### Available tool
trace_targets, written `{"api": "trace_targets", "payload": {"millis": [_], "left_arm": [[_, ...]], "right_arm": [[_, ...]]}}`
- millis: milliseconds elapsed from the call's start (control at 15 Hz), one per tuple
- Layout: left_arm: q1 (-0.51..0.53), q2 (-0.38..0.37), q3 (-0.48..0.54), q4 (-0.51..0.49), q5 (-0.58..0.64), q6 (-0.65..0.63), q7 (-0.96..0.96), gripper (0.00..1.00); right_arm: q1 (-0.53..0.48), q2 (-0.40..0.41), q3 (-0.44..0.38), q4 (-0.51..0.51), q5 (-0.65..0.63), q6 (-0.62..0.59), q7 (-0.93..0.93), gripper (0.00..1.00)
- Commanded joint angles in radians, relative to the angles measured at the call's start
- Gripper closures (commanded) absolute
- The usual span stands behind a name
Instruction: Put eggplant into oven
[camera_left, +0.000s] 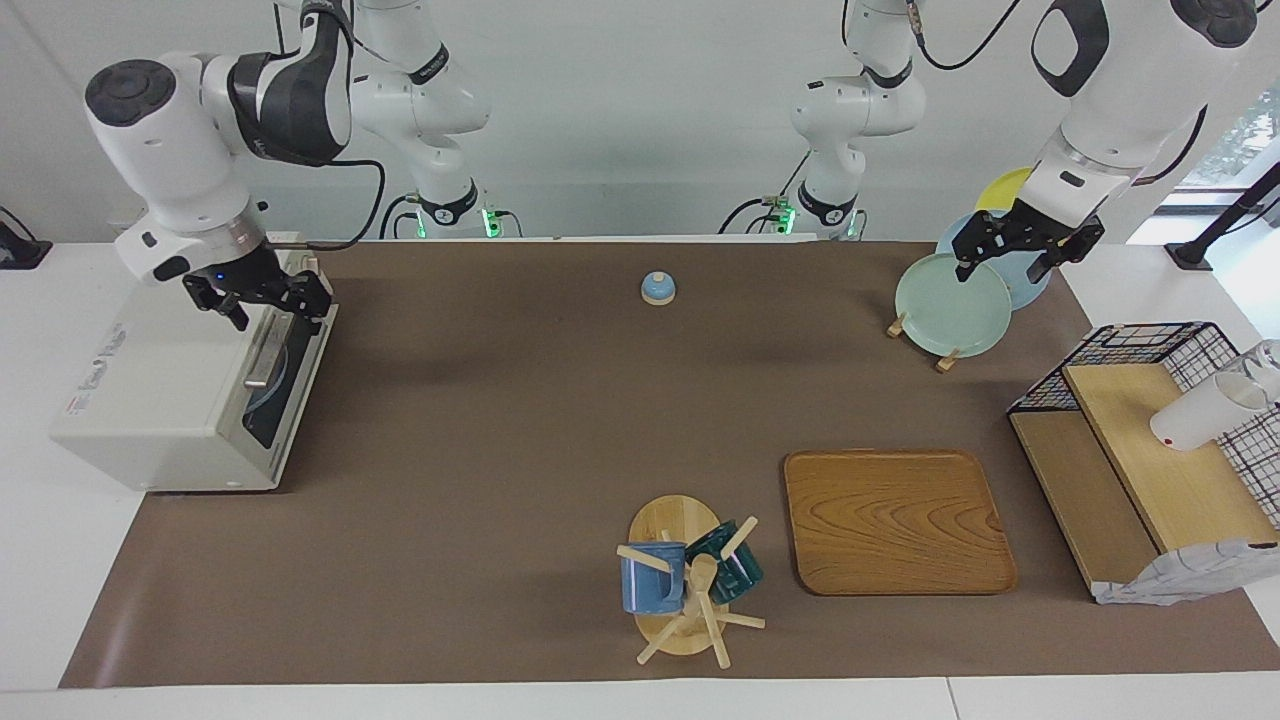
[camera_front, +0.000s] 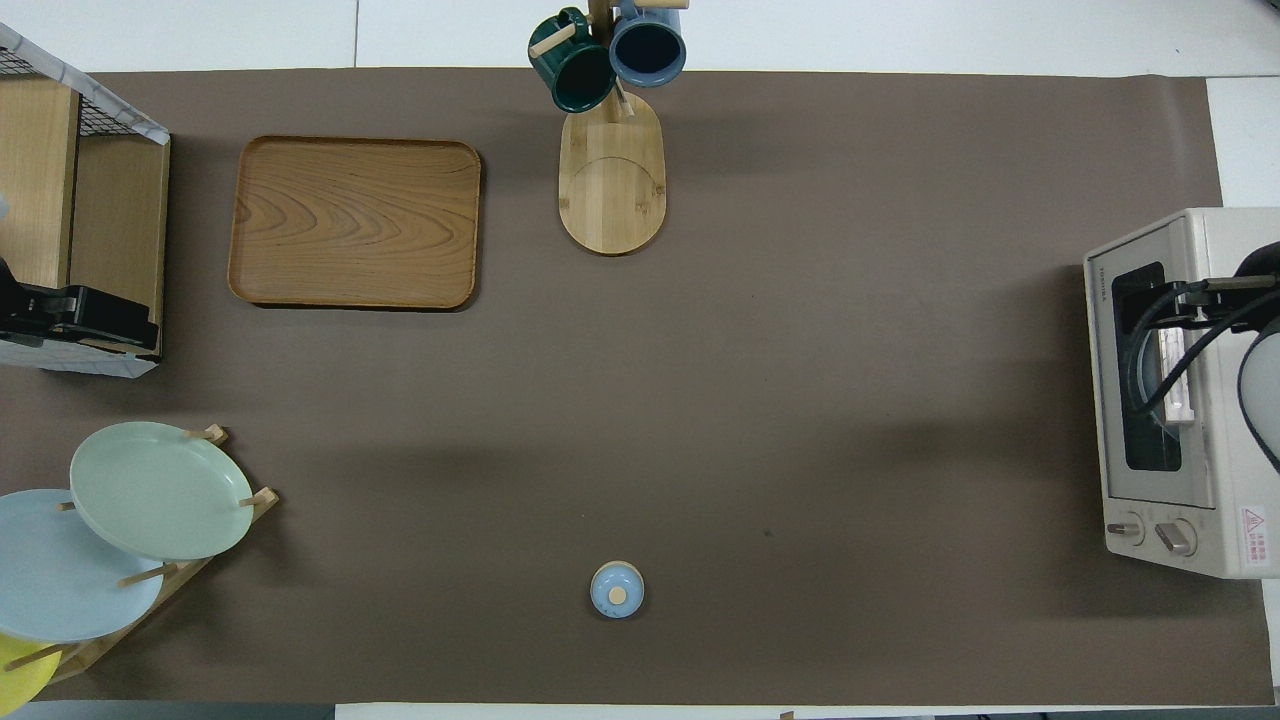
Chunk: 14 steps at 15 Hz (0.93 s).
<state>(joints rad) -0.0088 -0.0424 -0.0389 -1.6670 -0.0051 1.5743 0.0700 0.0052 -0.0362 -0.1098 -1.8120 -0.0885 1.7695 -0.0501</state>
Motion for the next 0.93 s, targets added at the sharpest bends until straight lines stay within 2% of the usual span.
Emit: {"api": "trace_targets", "payload": {"millis": [0,333,467,867], "left_arm": [[-0.006,-0.013,0.005,-0.007,0.022,0.009,0.007,0.00],[-0.006,-0.013,0.005,-0.007,0.022,0.009,0.007,0.00],[-0.006,-0.013,0.005,-0.007,0.022,0.009,0.007,0.00],[-0.006,-0.013,0.005,-0.007,0.022,0.009,0.007,0.00]], "right_arm": [[-0.004,0.013,0.002,0.080,0.042,-0.088,-0.027,0.00],[0.013,-0.004,0.004,0.128,0.039,-0.162,-0.017,0.00],[0.047,-0.010,-0.019,0.122,0.029,-0.159,-0.016,0.00],[0.033,-0.034,-0.027,0.108,0.044,-0.154,-0.019,0.00]]}}
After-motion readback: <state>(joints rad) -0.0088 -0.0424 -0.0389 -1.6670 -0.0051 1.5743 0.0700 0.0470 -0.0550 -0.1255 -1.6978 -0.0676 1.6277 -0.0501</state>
